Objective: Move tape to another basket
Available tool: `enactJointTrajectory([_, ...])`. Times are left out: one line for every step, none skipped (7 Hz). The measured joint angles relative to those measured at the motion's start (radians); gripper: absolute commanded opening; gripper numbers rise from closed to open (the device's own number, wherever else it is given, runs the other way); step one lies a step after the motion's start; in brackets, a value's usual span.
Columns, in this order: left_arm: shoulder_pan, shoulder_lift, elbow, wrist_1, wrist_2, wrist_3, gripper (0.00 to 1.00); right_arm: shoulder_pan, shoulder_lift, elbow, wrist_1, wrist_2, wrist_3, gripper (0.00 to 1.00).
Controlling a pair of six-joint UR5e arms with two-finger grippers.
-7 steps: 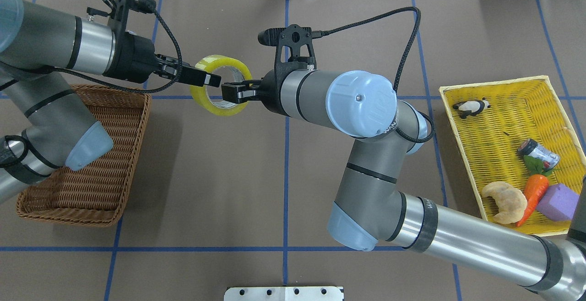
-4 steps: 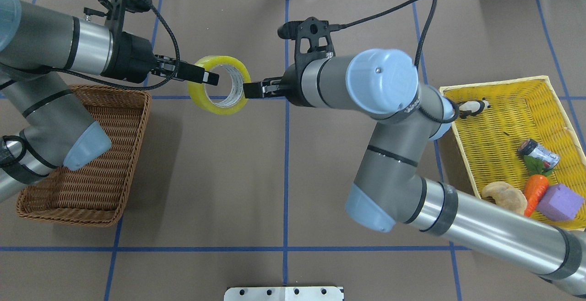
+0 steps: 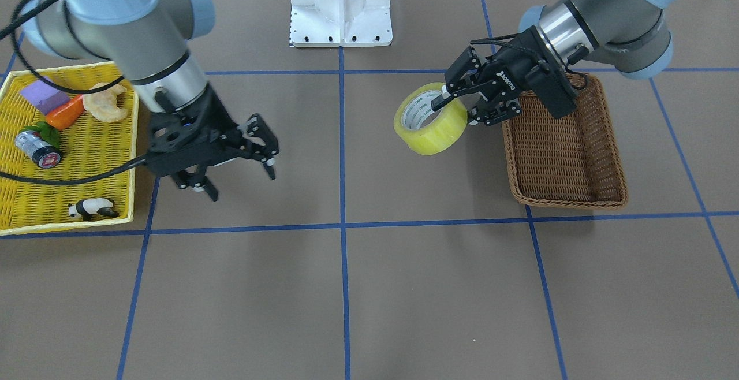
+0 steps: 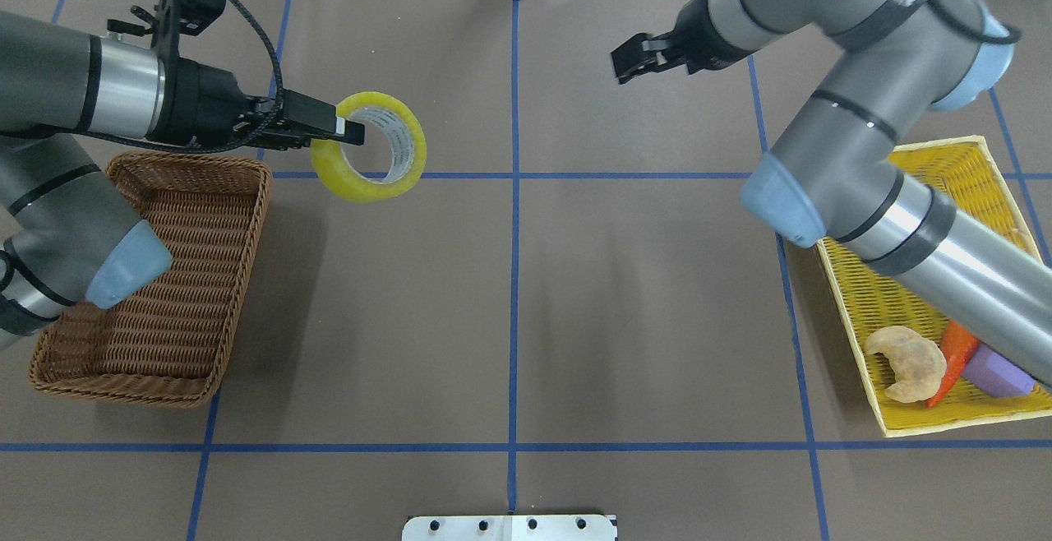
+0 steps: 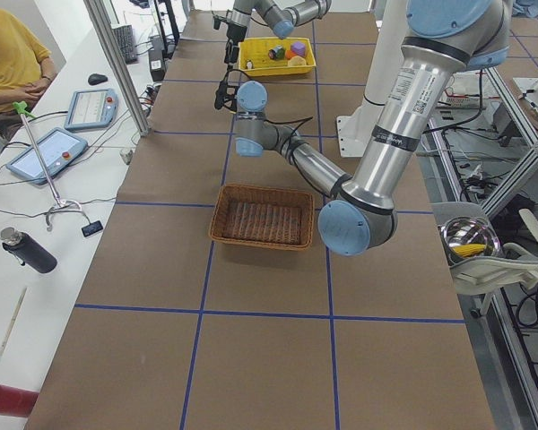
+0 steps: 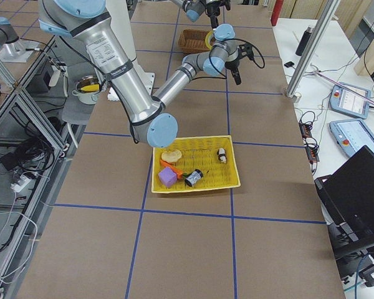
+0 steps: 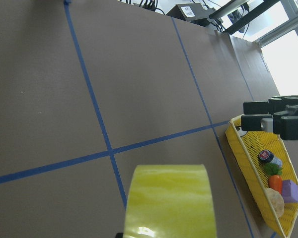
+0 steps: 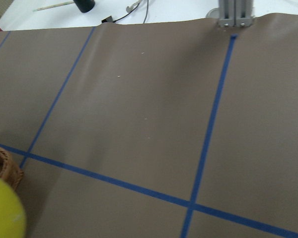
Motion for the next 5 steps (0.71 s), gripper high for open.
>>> enactJointTrajectory([-0.018,0.045,-0.003,-0.047,-0.004,-0.075,0.0,0.07,-0.017,-0.008,-0.089,0.053,-0.118,1.0])
enactJointTrajectory([-0.038,0.099,-0.006,-0.11,-0.007,-0.137,0.0,0.128,-0.048,-0.013,-0.161,0.09,-0.207,1.0])
enactJointTrajectory([-0.052,0.153,-0.007,-0.176,-0.009,-0.182,0.0,0.173,-0.097,-0.016,-0.197,0.105,-0.297,1.0])
enactJointTrajectory([-0.062,0.21,-0.007,-0.235,-0.009,-0.201,0.0,0.218,-0.153,-0.019,-0.211,0.111,-0.399,1.0])
enactJointTrajectory([-0.07,0.266,-0.005,-0.286,-0.01,-0.212,0.0,0.265,-0.206,-0.025,-0.222,0.12,-0.497,1.0])
